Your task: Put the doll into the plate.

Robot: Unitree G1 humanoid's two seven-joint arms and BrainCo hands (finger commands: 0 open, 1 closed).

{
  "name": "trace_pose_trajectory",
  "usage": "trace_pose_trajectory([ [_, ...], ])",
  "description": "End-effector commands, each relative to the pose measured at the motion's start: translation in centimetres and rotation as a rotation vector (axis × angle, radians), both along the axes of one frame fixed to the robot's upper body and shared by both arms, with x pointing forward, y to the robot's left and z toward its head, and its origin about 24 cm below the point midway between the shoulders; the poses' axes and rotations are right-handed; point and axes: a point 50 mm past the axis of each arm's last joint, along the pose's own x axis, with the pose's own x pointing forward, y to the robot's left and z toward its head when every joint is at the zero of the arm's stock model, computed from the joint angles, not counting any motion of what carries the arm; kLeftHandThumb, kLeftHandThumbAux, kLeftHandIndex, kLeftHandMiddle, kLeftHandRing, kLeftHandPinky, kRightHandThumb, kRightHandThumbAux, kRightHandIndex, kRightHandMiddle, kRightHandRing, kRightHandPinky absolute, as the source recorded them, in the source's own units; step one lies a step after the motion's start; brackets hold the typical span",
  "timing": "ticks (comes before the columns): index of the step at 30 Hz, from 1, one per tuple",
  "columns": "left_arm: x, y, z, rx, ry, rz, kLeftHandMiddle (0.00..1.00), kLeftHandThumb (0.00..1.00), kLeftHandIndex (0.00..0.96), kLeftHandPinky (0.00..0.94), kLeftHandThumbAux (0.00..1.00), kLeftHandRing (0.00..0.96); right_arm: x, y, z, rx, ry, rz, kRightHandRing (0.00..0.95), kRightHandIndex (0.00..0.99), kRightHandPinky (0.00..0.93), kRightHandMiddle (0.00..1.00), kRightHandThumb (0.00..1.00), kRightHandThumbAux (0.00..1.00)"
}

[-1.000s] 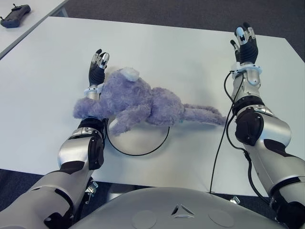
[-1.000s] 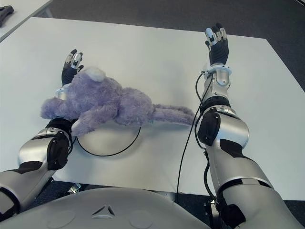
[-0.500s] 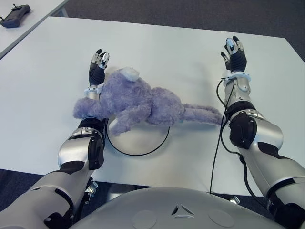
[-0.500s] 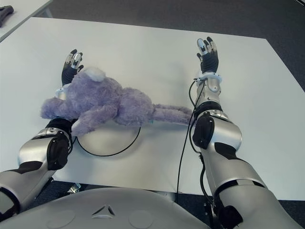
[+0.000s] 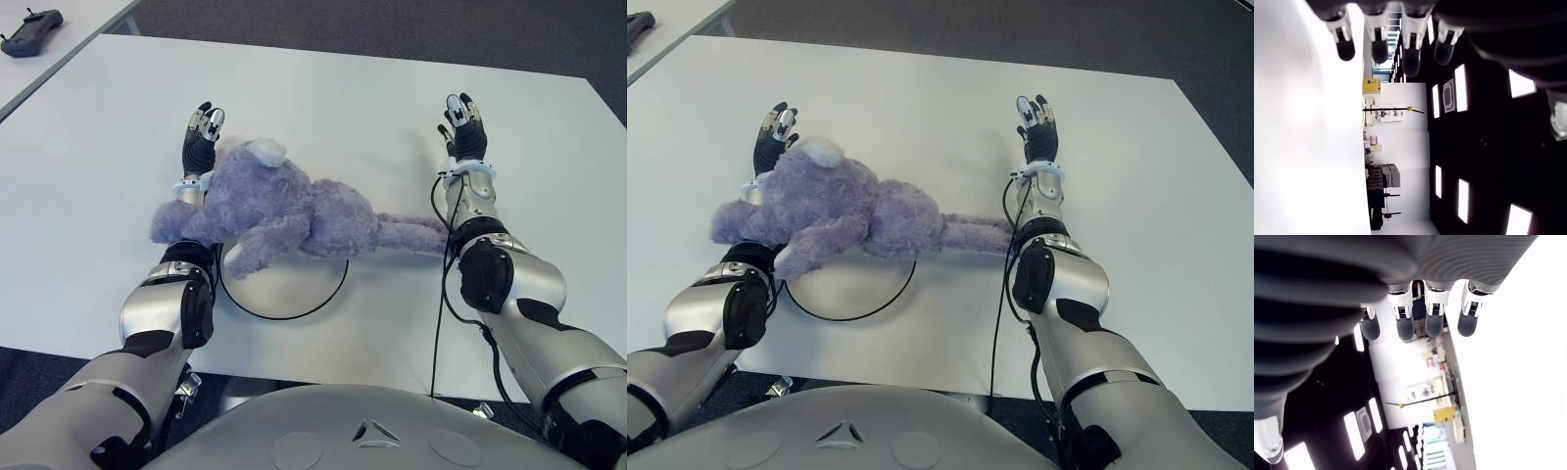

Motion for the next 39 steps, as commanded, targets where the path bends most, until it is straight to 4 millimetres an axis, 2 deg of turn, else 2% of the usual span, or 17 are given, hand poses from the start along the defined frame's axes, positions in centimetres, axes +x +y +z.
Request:
trace_pose_trajectory([
  [1, -9.3, -1.5, -11.4, -0.140, 0.450, 0.036, 0.134, 0.000, 0.112, 0.000, 0.350, 0.064, -1.0, 0.9, -3.1, 0.022, 0.126, 0.005, 0.004, 0.059, 0.000, 0.050, 0.000, 0.568],
  [16, -9.3, -1.4, -11.4, -0.136, 0.449, 0.032, 0.130, 0.000, 0.098, 0.000, 0.343, 0.060, -1.7, 0.9, -4.2, 0.048, 0.146, 0.008, 0.040, 0.049, 0.023, 0.076, 0.000, 0.561],
  [25, -9.3, -1.3, -11.4, -0.147, 0.449, 0.036, 0.134, 0.000, 0.102, 0.000, 0.354, 0.069, -1.7, -0.4, -3.6, 0.014, 0.140, -0.005, 0.049, 0.071, 0.013, 0.088, 0.000, 0.567],
  [31, -9.3, -1.2, -11.4, -0.146, 0.446, 0.035, 0.142, 0.000, 0.114, 0.000, 0.356, 0.072, -1.7, -0.6, -3.6, -0.008, 0.147, -0.003, 0.044, 0.066, 0.001, 0.081, 0.000, 0.558],
  [39, -9.2, -1.1, -11.4, -0.142, 0.451, 0.034, 0.141, 0.000, 0.117, 0.000, 0.354, 0.066, -2.4, -0.2, -5.0, -0.004, 0.190, 0.013, 0.039, 0.060, 0.004, 0.074, 0.000, 0.564],
])
